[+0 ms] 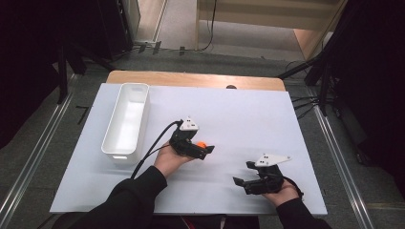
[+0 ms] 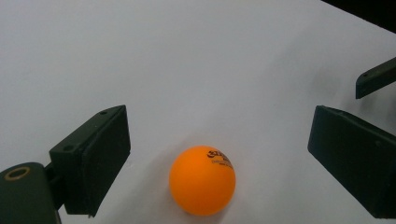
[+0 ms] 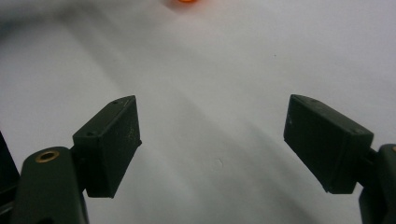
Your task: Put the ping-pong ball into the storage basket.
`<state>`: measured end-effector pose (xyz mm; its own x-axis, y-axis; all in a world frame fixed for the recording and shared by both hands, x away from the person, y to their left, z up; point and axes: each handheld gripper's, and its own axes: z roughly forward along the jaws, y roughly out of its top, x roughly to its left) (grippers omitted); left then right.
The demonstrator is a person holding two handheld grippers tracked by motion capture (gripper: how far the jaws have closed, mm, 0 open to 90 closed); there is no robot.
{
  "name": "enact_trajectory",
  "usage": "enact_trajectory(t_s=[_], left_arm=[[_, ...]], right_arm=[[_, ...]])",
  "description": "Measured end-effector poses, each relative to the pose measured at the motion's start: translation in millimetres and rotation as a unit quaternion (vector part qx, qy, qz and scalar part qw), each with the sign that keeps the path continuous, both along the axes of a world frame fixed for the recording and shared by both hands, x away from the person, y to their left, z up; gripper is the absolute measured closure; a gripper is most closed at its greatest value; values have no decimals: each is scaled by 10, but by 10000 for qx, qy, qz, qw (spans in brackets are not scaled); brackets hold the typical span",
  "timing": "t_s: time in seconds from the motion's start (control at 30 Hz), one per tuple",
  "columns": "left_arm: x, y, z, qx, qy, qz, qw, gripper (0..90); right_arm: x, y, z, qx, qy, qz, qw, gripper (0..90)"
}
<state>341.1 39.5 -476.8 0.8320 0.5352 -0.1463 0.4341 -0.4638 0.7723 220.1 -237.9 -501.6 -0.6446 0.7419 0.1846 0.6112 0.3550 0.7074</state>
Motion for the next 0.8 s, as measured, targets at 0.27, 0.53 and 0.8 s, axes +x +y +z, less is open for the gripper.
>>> enact_trajectory(t_s=[0.27, 0.53, 0.8], left_arm=[[-18, 4, -112, 5, 11, 89, 10000, 60], [-18, 7, -183, 173, 60, 62, 9998, 61], [-36, 7, -270, 254, 89, -6, 9996, 156]], right_arm=[[-6, 3, 4, 3, 1, 5, 10000, 174], [-7, 2, 5, 12, 14, 10, 10000, 174], [-12, -1, 9, 40, 24, 12, 10000, 174]])
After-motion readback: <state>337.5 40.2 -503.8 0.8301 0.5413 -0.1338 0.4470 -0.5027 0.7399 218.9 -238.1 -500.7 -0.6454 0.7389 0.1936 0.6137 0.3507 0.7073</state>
